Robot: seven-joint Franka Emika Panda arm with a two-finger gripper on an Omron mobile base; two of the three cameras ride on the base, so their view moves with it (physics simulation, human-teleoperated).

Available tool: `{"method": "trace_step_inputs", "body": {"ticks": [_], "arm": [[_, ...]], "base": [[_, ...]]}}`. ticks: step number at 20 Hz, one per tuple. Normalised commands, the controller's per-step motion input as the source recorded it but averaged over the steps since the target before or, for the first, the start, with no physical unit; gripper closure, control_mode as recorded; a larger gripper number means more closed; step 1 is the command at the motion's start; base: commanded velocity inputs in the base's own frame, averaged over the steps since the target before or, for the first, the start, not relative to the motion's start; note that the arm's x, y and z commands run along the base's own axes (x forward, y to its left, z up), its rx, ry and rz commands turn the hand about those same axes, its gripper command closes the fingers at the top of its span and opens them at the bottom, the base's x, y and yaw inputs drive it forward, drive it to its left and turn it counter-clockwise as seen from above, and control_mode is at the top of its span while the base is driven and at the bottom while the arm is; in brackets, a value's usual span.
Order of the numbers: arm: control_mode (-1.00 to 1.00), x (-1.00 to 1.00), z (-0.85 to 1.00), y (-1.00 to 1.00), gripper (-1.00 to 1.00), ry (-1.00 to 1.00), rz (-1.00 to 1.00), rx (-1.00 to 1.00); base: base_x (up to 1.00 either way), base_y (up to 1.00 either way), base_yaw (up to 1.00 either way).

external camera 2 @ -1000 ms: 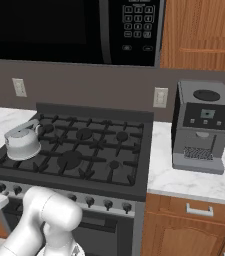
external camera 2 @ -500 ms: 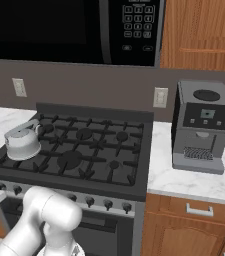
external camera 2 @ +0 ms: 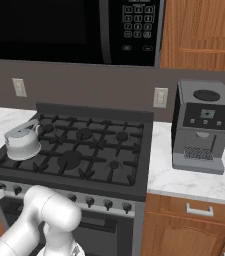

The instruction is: Turn on the front left burner of the stove.

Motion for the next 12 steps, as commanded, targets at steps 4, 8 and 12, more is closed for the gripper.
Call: {"method": "trace_step_inputs", "body": {"ticks": [4,8,12], "arm": [[-1.0,0.2,-0.06,-0.01,1.0,0.03,0.03,0.0],[-1.0,0.01,-0.01,0.0,1.0,0.0,0.0,0.0],[-1.0,0.0,0.0,0.02,1.0,0.0,0.03,-0.07]], "base": [[0.0,0.0,0.0],[0.0,0.0,0.0],[0.0,0.0,0.0]]}}
